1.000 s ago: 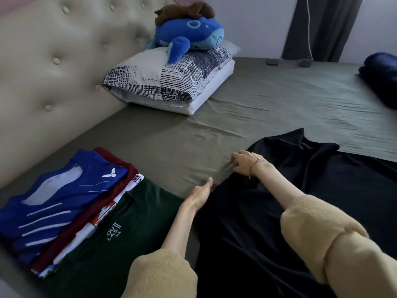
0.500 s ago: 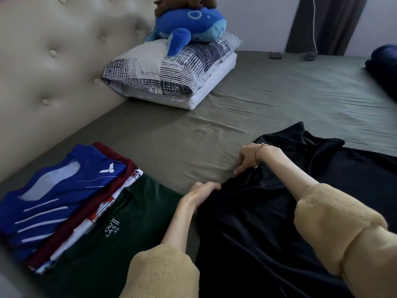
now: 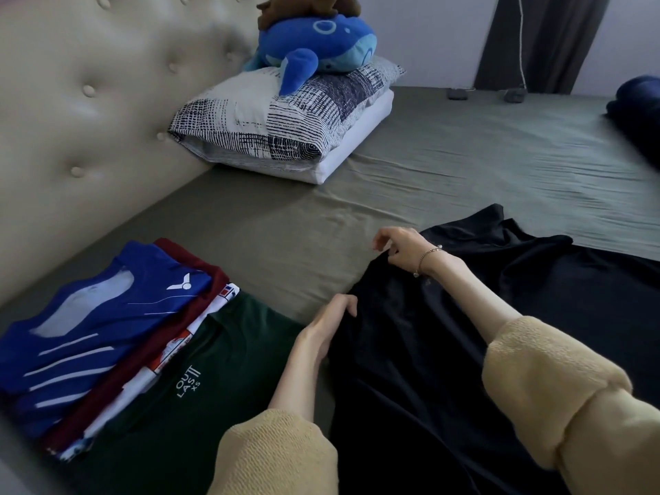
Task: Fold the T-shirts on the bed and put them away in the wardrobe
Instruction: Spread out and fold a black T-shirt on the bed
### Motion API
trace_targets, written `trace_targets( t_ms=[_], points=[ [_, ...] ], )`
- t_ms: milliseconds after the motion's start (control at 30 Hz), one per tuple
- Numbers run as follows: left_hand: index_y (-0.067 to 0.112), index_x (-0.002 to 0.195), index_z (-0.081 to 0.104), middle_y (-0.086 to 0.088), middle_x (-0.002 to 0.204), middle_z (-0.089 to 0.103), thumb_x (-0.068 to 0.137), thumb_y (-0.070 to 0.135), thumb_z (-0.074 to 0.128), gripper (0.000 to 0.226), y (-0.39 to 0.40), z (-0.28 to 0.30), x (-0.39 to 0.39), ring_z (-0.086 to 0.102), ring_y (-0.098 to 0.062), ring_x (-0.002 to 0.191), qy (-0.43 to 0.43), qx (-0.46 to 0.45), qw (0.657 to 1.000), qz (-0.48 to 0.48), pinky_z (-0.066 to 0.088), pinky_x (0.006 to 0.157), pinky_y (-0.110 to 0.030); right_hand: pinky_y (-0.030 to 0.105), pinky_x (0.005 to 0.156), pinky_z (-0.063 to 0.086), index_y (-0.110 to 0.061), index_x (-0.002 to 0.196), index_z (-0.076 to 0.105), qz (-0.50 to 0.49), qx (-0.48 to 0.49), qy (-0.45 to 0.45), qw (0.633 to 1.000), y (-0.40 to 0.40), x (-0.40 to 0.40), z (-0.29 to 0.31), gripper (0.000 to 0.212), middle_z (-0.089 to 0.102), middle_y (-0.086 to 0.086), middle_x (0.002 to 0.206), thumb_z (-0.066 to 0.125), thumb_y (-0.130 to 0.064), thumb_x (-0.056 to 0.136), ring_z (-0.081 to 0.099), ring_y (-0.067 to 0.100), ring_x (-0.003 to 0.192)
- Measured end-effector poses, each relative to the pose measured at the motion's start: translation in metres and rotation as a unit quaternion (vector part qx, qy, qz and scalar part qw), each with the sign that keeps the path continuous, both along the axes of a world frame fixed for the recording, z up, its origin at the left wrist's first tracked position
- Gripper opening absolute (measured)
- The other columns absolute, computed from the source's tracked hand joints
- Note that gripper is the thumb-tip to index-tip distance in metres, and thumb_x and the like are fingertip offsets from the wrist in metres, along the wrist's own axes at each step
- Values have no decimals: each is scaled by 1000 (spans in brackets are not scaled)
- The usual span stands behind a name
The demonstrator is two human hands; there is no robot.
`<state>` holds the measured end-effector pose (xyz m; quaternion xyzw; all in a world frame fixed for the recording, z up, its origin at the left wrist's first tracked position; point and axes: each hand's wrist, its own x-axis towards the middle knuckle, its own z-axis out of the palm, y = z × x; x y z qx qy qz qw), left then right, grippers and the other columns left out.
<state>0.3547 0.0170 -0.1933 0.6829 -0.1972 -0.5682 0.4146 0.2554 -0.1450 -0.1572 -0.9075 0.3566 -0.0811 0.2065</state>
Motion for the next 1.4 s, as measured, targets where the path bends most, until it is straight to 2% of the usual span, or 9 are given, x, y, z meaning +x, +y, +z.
trace_targets(
  t_ms=[167,367,533,633,700,800,967,1200,1400],
  points=[
    [16,76,63,-1,75,62,71,29,52,17,-4,-3,3,57,-19,66,-6,2,1000,6,41,52,-22,29,90,44,-5,112,54,-7,21,55,998,-5,-8,-19,34,56,12,122,61,3,79,54,26,112],
    [10,93,64,-2,82,64,82,28,59,21,-3,-3,-1,60,-17,72,-35,6,998,50,42,54,-25,35,84,47,-14,100,57,-26,-49,-11,998,16,-26,-34,19,49,1,121,60,-9,83,53,22,106],
    [8,89,66,-4,80,62,81,28,60,23,4,3,-9,56,-18,68,-42,-9,995,89,40,54,-25,27,72,46,-21,76,58,14,-34,-108,994,67,-38,-18,11,52,-11,76,64,-13,74,49,7,68],
    [10,70,60,-6,73,57,80,14,63,11,11,2,-16,50,-16,63,-100,-41,989,101,37,52,-26,15,66,43,-20,77,61,101,55,-44,992,105,-44,-11,10,52,-16,60,65,-10,74,51,1,56],
    [10,82,60,-9,85,62,79,10,65,6,16,0,-21,56,-18,72,-101,-64,987,109,43,61,-26,15,69,44,-15,84,65,131,81,14,988,122,-47,-15,8,53,-16,61,64,-12,77,52,1,57],
    [10,113,50,-7,108,60,80,14,67,38,30,3,-29,59,-24,99,-124,-67,982,125,45,81,-29,23,78,49,-14,92,66,126,105,36,986,138,-55,-19,14,63,-5,73,61,-11,79,60,11,72],
    [3,123,43,-6,112,49,86,12,59,41,63,9,-49,52,-22,96,-273,-46,955,111,35,75,-23,24,90,44,-18,97,66,106,71,38,991,150,-79,-15,17,60,-3,100,62,-15,81,57,12,96],
    [2,120,47,-16,125,54,87,25,58,42,115,8,-63,53,-30,113,-342,-5,935,96,40,91,-31,23,68,37,-25,85,54,-63,-9,23,998,200,-122,-11,2,48,-11,87,55,-23,84,49,11,80],
    [11,113,59,-6,117,60,82,47,59,48,150,-4,-66,56,-25,112,-349,63,934,-43,42,87,-31,29,71,46,-18,90,48,-244,69,57,966,247,-154,-11,30,64,0,93,47,-48,90,63,23,84]
  ],
)
